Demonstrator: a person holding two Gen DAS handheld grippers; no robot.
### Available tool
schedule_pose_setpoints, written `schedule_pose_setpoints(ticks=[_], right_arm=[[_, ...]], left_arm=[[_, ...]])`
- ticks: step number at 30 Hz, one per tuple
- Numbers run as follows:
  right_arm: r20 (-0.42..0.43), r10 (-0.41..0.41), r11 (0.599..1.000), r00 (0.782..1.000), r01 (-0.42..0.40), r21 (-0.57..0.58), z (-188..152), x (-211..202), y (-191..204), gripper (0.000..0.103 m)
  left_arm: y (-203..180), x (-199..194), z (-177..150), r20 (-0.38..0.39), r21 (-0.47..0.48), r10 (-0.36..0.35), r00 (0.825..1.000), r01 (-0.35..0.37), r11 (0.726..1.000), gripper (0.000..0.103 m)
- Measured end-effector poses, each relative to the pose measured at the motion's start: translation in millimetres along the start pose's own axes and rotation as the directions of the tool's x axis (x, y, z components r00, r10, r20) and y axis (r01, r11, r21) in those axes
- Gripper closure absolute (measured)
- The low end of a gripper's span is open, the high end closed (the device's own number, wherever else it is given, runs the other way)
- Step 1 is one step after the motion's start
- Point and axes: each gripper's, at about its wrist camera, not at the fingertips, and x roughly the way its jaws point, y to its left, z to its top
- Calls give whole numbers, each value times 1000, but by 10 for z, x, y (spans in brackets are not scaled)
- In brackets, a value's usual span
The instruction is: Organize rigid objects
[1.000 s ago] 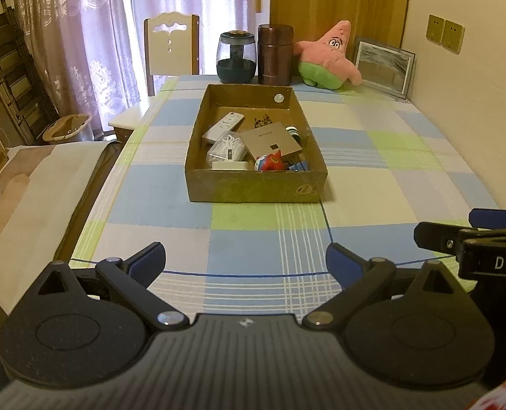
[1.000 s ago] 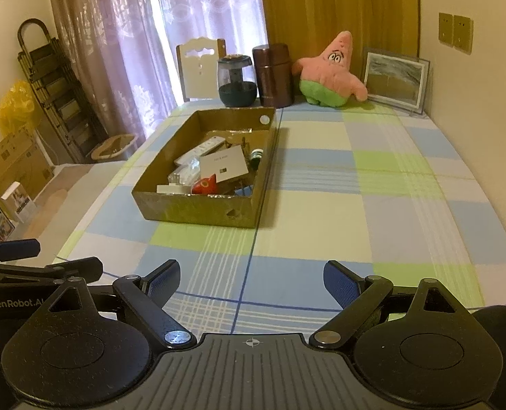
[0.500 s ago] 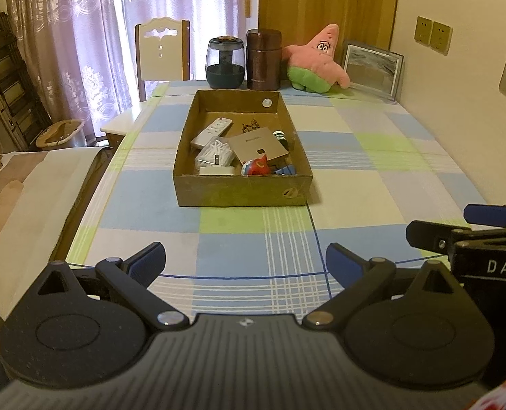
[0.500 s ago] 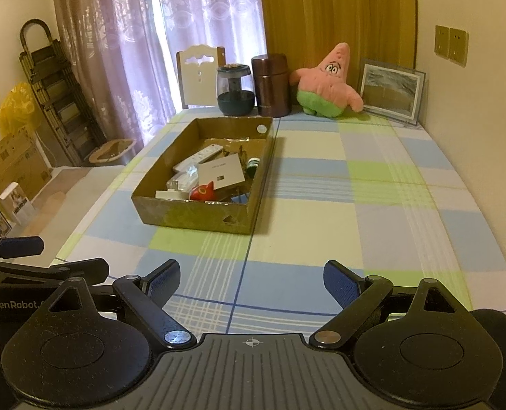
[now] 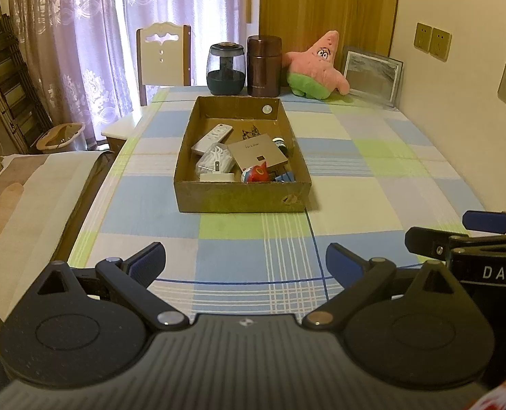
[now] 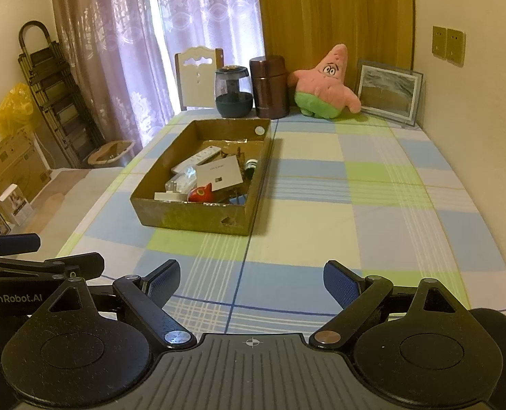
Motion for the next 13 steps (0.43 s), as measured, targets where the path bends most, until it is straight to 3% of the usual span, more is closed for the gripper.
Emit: schedule_pose_setpoints(ticks=[13], right_arm=[[-5, -2, 1000, 1000, 2, 3, 22, 10, -17, 15]], left_arm=[[15, -41, -3, 20, 10, 16, 1000, -17, 1000, 4]])
